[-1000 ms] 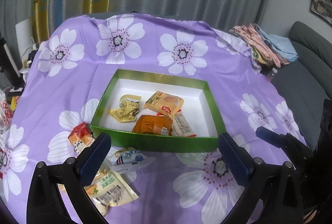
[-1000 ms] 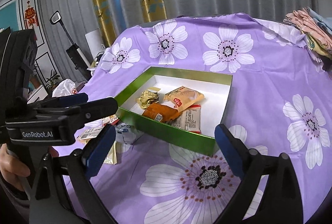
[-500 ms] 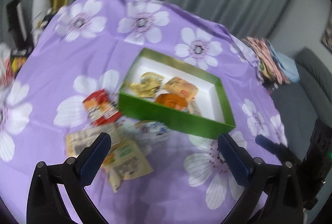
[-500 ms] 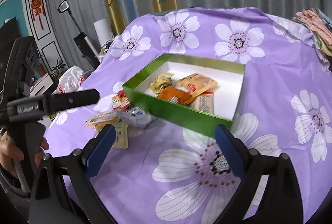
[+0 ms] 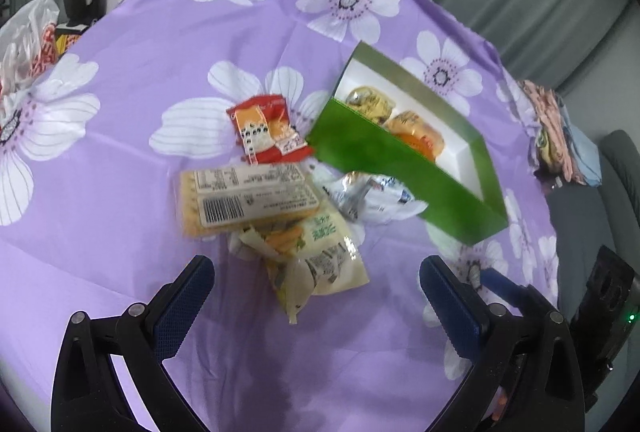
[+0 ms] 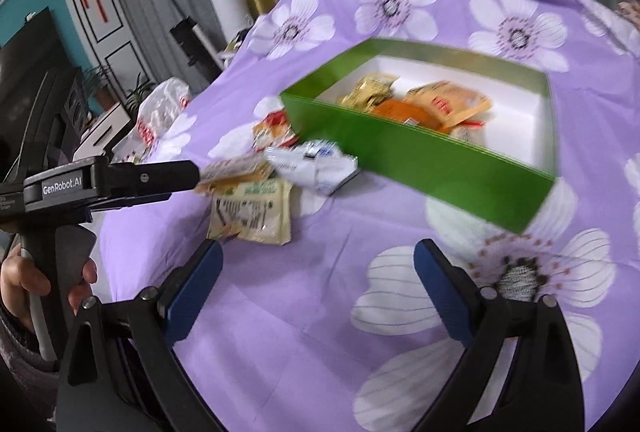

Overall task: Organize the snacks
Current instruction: 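Grasp the green-and-white snack bag with the right gripper and lift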

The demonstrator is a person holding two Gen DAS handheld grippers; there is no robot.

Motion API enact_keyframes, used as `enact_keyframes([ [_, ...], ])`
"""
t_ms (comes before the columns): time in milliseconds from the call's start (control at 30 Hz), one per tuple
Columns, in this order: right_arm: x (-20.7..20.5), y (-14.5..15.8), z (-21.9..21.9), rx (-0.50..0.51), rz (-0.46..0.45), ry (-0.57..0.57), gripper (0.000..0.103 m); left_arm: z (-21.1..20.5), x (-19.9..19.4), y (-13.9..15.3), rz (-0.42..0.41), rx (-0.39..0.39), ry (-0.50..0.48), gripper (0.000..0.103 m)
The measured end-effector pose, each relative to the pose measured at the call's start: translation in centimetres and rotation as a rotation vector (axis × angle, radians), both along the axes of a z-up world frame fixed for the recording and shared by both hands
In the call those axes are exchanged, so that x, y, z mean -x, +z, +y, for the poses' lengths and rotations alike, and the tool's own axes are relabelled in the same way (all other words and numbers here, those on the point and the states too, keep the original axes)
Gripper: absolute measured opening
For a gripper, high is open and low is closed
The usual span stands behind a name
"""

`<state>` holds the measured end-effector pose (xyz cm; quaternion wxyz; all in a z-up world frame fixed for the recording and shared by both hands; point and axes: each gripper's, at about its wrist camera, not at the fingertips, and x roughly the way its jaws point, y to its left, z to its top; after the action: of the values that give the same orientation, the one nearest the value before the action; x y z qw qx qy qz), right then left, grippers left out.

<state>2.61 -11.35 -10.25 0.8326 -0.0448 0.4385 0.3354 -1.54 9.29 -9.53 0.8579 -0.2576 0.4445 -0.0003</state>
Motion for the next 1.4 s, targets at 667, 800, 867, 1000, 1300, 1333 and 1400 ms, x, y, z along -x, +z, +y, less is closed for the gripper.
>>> enact_keyframes([
  [667, -2.3, -4.9, 5.5, -0.034, 0.105, 0.149, 0.086, -0.1, -1.1, -2.9, 0.003, 0.003, 0.003, 0.096],
  [800, -2.6, -5.0, 6.6, -0.035, 0.104, 0.183, 0.084, 0.1, -1.2, -3.2, 0.011, 0.006, 0.002, 0.086],
  [867, -2.7, -5.1, 7.1, -0.033, 0.104, 0.199, 0.083, 0.1, -1.3, -3.2, 0.014, 0.001, 0.001, 0.086],
  [1000, -2.9, -5.3, 7.7, -0.032, 0.118, 0.230, 0.076, 0.1, -1.4, -3.4, 0.023, -0.003, -0.004, 0.064],
  [1300, -2.6, -5.5, 8.8, -0.031, 0.117, 0.285, 0.059, 0.0, -1.6, -4.0, 0.034, -0.005, -0.016, 0.052],
  [1333, -2.5, -5.4, 8.8, -0.029, 0.114, 0.288, 0.058, 0.0, -1.6, -4.1, 0.034, -0.002, -0.017, 0.050],
  [1400, -2.3, -5.4, 9.0, -0.028, 0.112, 0.297, 0.052, -0.1, -1.6, -4.1, 0.034, 0.002, -0.024, 0.047],
])
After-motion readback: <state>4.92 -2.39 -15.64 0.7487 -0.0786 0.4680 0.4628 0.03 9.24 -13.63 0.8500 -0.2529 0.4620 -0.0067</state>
